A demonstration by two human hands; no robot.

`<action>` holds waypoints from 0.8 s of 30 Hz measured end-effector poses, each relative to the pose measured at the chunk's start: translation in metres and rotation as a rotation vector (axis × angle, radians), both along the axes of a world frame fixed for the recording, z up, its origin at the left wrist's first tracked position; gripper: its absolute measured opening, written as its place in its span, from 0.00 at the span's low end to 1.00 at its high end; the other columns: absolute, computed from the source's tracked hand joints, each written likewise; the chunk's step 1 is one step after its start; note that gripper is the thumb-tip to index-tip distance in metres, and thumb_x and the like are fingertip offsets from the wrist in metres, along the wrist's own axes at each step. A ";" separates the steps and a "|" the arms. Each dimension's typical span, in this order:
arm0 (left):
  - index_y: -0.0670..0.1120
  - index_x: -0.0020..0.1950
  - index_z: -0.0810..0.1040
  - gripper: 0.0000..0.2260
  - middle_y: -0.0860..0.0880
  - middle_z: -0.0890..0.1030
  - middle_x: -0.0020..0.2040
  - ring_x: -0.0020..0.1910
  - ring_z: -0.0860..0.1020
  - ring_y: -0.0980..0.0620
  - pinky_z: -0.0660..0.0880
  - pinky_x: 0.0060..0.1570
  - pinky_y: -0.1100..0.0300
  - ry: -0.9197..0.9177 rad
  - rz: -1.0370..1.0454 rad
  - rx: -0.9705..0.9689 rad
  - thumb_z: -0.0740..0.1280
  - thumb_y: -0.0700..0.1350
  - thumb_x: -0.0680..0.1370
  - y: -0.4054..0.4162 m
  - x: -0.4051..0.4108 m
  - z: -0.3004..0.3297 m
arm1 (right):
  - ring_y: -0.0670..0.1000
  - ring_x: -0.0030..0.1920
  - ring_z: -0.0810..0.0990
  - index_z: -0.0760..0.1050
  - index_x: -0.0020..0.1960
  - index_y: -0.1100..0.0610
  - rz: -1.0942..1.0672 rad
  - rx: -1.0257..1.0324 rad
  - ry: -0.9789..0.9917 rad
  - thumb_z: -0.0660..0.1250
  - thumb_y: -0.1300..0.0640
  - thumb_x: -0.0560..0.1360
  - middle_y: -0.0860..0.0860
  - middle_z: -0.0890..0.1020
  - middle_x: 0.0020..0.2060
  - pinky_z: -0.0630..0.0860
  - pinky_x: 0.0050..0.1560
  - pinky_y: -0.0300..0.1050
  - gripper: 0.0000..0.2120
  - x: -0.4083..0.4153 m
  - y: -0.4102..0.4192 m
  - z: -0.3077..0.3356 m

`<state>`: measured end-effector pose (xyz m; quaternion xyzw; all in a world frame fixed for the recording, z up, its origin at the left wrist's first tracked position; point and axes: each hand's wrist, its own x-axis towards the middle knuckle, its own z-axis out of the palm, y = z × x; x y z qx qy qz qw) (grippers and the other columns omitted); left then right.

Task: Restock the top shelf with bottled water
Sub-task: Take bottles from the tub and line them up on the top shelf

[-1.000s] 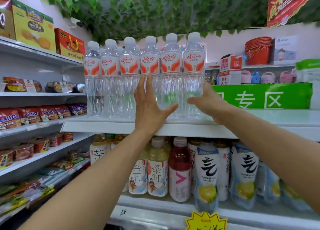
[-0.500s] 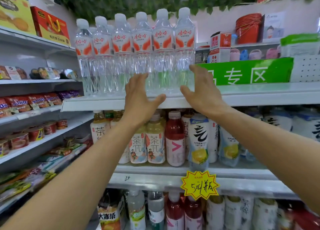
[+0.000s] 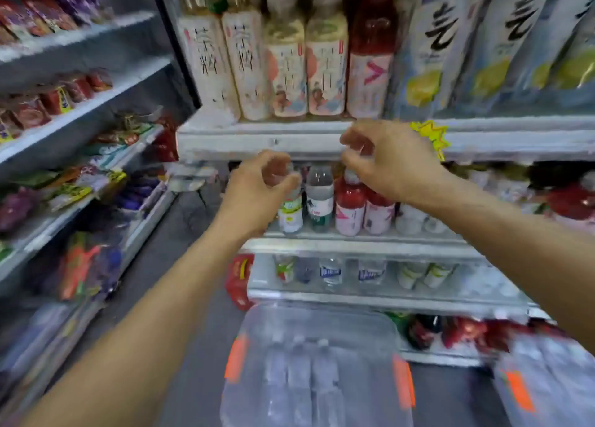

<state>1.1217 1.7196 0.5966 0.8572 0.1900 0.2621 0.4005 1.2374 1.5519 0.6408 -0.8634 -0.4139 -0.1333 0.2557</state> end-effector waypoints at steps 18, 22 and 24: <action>0.42 0.50 0.80 0.13 0.37 0.84 0.50 0.46 0.83 0.41 0.79 0.47 0.52 0.852 0.279 -0.798 0.76 0.45 0.70 -0.039 -0.085 -0.374 | 0.51 0.45 0.77 0.74 0.45 0.52 -0.145 -0.533 1.116 0.70 0.54 0.74 0.50 0.77 0.46 0.74 0.46 0.42 0.05 -0.068 -0.045 -0.380; 0.40 0.59 0.78 0.16 0.43 0.82 0.53 0.57 0.80 0.42 0.72 0.49 0.61 1.084 0.264 -0.615 0.70 0.48 0.75 -0.057 -0.089 -0.438 | 0.55 0.48 0.78 0.73 0.58 0.58 -0.237 -0.589 1.247 0.69 0.54 0.75 0.52 0.76 0.49 0.75 0.48 0.45 0.15 -0.083 -0.042 -0.459; 0.40 0.64 0.72 0.19 0.44 0.78 0.59 0.62 0.77 0.42 0.69 0.52 0.59 1.109 0.239 -0.483 0.68 0.48 0.78 -0.063 -0.083 -0.454 | 0.57 0.51 0.78 0.68 0.65 0.61 -0.282 -0.575 1.286 0.70 0.54 0.74 0.55 0.76 0.53 0.74 0.48 0.47 0.23 -0.089 -0.035 -0.487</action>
